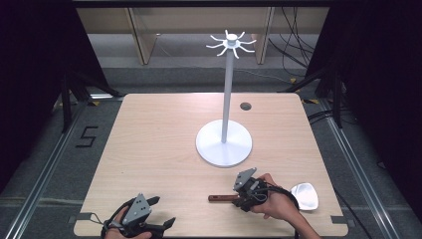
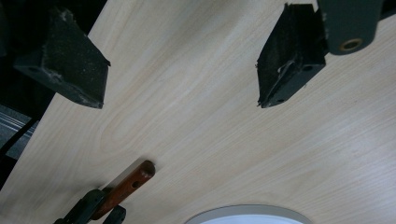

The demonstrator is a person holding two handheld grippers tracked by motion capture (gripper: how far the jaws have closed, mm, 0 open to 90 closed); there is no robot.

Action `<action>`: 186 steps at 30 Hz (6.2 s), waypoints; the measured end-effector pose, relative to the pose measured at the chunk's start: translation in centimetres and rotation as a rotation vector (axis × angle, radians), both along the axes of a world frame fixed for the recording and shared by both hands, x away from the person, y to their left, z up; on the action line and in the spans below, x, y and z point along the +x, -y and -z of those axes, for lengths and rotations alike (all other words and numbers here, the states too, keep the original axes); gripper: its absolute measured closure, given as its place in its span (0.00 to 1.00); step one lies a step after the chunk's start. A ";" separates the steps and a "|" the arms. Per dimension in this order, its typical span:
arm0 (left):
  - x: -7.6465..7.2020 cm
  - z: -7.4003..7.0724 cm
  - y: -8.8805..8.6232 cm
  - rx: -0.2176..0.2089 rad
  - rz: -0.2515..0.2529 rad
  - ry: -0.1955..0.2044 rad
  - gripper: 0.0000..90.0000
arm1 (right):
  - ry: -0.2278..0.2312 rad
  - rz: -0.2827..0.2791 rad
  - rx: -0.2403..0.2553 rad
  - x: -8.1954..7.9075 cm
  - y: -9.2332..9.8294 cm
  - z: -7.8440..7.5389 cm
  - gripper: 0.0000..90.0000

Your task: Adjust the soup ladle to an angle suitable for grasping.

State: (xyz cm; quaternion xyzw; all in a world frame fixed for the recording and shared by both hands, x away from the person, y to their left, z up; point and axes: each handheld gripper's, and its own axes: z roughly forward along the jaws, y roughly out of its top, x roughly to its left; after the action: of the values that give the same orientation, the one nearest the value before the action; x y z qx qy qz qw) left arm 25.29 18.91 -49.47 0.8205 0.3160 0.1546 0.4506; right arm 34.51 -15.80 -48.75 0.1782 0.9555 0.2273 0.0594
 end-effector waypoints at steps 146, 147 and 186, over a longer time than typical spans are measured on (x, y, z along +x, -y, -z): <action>-0.2 -0.2 -0.2 -0.011 -0.013 -0.011 0.17 | 0.398 0.265 0.726 4.3 9.5 -17.9 0.82; -0.3 -0.1 -0.1 -0.028 -0.027 -0.019 0.17 | 0.392 0.262 0.748 4.5 9.4 -18.0 0.82; -0.3 -0.1 -0.1 -0.018 -0.017 -0.023 0.17 | 0.451 0.337 0.677 9.5 6.2 -24.7 0.82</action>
State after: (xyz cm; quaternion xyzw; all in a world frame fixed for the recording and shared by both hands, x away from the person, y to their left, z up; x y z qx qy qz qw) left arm 25.03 19.05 -49.33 0.8156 0.3294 0.1460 0.4528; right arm 44.05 -21.97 -24.07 0.2870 0.7478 0.5480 0.2411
